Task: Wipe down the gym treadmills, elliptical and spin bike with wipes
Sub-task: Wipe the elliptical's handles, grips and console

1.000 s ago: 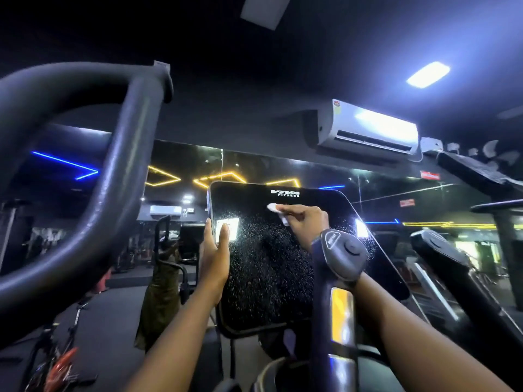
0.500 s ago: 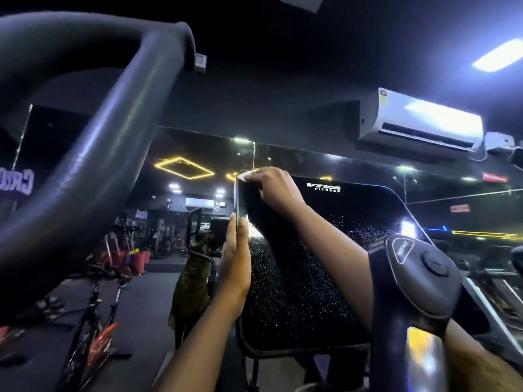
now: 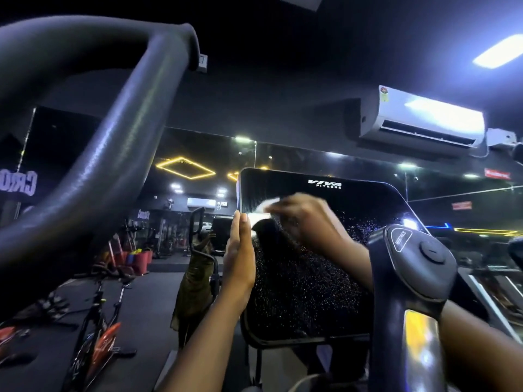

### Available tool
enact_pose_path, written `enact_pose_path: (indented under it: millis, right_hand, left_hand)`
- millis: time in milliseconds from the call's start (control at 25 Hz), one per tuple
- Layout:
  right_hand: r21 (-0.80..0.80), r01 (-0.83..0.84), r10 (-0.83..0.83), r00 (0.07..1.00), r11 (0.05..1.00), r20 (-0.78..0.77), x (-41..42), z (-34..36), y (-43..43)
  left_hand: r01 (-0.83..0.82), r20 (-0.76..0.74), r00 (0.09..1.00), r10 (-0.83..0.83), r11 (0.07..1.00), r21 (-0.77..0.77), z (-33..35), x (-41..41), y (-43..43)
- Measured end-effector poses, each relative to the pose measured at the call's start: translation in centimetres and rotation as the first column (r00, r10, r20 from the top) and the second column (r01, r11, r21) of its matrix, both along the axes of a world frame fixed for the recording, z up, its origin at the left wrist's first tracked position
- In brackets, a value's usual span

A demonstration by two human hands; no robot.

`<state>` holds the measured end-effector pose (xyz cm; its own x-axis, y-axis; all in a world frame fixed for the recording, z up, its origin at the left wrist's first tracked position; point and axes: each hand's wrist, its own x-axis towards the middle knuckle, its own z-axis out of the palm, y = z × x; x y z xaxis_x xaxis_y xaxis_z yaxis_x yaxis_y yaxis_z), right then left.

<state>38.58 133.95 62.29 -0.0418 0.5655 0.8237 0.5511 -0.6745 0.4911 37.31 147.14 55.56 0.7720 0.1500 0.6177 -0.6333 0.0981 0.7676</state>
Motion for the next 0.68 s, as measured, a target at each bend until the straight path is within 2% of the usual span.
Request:
enact_pose_path:
  millis: [80, 120, 200, 280, 360, 480, 600, 680]
  right_hand:
    - [0.233, 0.051, -0.026, 0.994, 0.971, -0.109, 2.4, 4.3, -0.2]
    - [0.266, 0.123, -0.078, 0.982, 0.956, -0.174, 3.8, 6.0, -0.1]
    - [0.188, 0.274, -0.229, 0.946, 0.943, -0.229, 6.1, 7.6, 0.2]
    - [0.075, 0.354, -0.335, 0.922, 0.932, -0.196, 6.6, 7.3, 0.4]
    - [0.015, 0.319, -0.315, 0.942, 0.948, -0.119, 5.9, 5.6, -0.2]
    - [-0.022, 0.211, -0.208, 0.974, 0.977, 0.084, 3.1, 0.5, -1.4]
    - [-0.087, 0.090, -0.081, 0.992, 0.992, 0.097, -0.5, -4.1, -2.4]
    - [-0.159, 0.098, -0.076, 0.987, 0.982, 0.139, -1.1, -3.9, -3.2]
  left_hand:
    - [-0.032, 0.040, 0.999, 0.030, 0.999, 0.029, -0.1, 0.0, -0.1]
    - [-0.047, 0.050, 0.998, 0.045, 0.998, 0.039, -0.1, 0.4, 0.0]
    - [-0.064, 0.054, 0.997, 0.061, 0.996, 0.055, -0.1, 1.0, 0.1]
    - [-0.072, 0.056, 0.996, 0.069, 0.996, 0.054, -0.2, 1.2, 0.0]
    - [-0.066, 0.072, 0.995, 0.063, 0.997, 0.045, -0.2, 1.2, -0.1]
    - [-0.065, 0.061, 0.996, 0.062, 0.997, 0.048, -0.2, 1.1, 0.0]
    - [-0.084, 0.057, 0.995, 0.081, 0.995, 0.061, -0.2, 1.0, -0.1]
    - [-0.095, 0.054, 0.994, 0.091, 0.993, 0.073, -0.2, 1.0, -0.1]
